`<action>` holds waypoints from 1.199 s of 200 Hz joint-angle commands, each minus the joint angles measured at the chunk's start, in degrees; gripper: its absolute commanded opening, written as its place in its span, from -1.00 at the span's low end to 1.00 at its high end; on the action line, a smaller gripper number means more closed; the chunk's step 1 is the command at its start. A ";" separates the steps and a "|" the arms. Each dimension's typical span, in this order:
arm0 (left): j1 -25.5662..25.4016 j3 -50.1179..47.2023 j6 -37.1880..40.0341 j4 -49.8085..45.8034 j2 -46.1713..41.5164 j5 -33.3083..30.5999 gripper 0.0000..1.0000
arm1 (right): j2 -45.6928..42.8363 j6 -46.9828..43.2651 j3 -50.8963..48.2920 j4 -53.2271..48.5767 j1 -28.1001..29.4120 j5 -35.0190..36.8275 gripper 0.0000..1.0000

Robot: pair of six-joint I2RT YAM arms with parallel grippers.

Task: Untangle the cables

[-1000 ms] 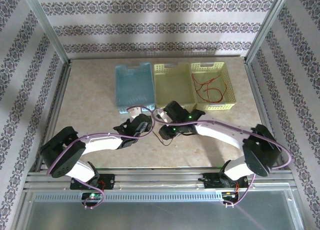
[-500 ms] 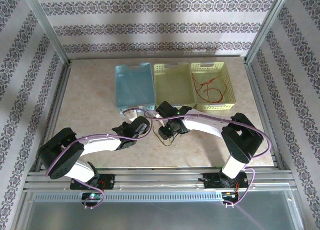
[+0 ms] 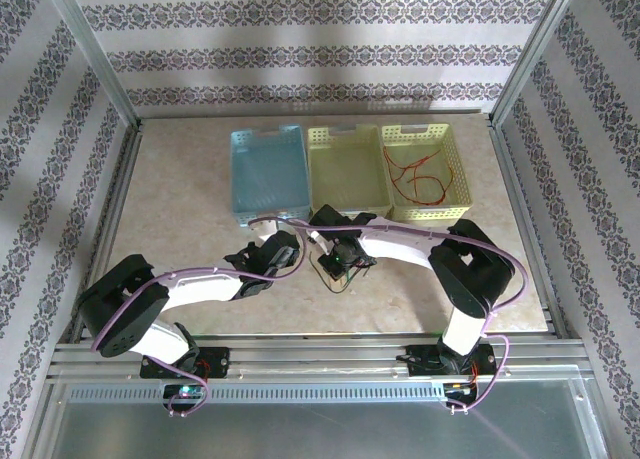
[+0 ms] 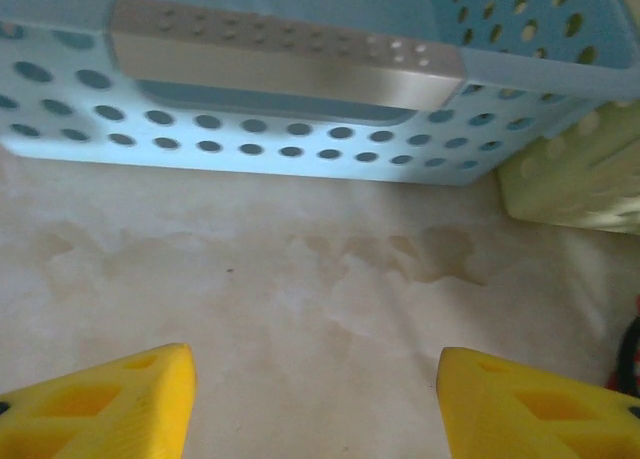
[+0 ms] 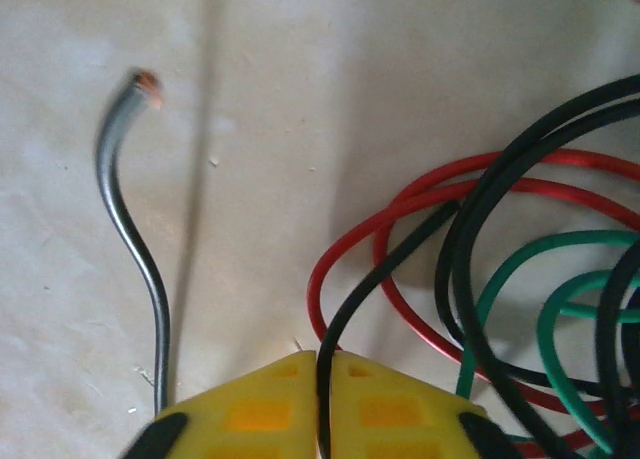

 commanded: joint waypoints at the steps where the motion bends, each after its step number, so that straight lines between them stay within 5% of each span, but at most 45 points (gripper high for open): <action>1: -0.63 -1.29 4.59 6.74 -1.58 2.74 0.30 | -3.15 0.26 -0.89 0.11 -0.60 -2.07 -0.98; 83: -0.63 -2.81 10.64 19.17 -2.02 13.13 0.46 | -24.00 11.57 -3.66 7.89 -14.66 -23.69 -1.00; 173: -0.72 7.91 13.72 9.95 10.78 20.36 0.39 | -34.17 18.28 -14.82 8.04 -24.68 -20.27 -0.99; 240: -0.72 9.17 10.12 7.28 15.24 16.17 0.36 | -35.51 18.44 -17.25 8.44 -24.94 -19.50 -0.99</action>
